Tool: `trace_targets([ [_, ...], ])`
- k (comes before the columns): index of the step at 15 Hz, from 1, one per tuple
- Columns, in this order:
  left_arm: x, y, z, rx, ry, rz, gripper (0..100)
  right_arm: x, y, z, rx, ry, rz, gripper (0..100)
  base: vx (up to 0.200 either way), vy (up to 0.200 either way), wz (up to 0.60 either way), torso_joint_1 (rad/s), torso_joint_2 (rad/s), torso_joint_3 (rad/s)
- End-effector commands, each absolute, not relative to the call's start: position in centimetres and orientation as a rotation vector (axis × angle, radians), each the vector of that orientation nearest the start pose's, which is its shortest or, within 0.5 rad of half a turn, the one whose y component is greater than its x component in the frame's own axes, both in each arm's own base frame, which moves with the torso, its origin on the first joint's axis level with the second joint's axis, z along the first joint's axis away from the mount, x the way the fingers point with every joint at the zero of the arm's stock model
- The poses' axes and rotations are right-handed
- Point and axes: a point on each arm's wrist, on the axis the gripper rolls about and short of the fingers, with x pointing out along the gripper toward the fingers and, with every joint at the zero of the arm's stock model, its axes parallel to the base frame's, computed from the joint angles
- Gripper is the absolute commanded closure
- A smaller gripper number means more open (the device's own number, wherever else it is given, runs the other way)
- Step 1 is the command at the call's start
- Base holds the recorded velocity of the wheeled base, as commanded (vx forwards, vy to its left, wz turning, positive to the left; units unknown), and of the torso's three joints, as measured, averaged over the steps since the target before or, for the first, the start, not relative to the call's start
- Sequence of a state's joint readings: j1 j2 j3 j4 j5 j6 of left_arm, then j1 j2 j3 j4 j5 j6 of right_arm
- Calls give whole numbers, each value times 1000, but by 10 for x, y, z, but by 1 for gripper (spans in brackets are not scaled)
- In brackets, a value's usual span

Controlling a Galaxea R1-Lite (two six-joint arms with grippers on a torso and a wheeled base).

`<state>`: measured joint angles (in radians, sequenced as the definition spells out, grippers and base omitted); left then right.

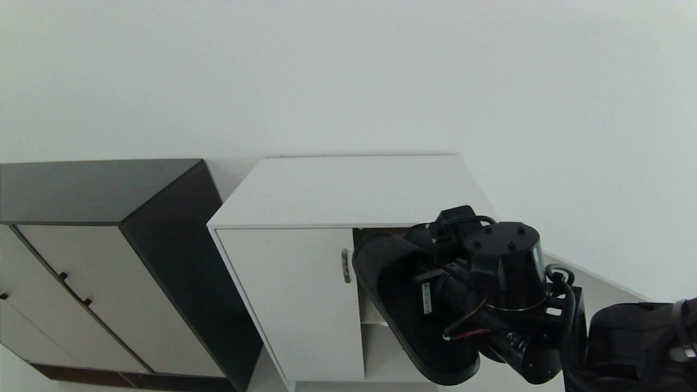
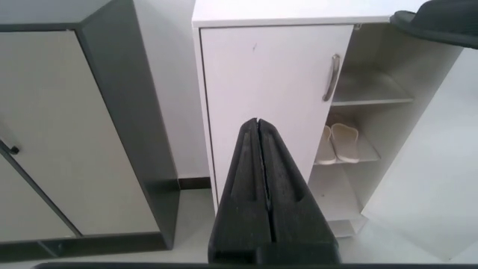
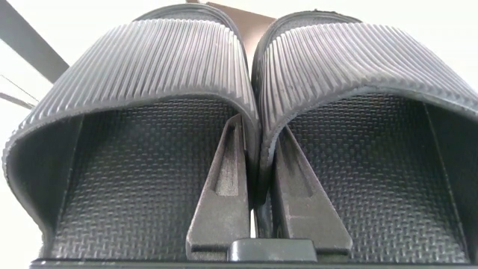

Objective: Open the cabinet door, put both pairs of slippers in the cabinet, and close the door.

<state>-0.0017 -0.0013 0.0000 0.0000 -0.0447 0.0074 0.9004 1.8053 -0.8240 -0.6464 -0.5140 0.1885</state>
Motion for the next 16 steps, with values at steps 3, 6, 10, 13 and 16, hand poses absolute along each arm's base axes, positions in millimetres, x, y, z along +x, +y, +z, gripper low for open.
trace_targets([
  [3,-23,-1,75,6,0,-46,100,210,247,155,-35,292,356,100,0,0,0,-220,528,295],
  [6,-23,-1,75,6,0,-46,100,210,247,154,-37,295,356,100,0,0,0,-220,527,310],
  [10,-23,-1,75,6,0,-44,100,210,247,153,-38,296,356,100,0,0,0,-205,522,310],
  [13,-23,-1,75,6,0,-46,100,210,247,152,-40,298,355,100,0,0,0,-185,502,313],
  [16,-23,-1,75,6,0,-44,100,209,246,152,-42,301,355,100,0,0,0,-162,486,315],
])
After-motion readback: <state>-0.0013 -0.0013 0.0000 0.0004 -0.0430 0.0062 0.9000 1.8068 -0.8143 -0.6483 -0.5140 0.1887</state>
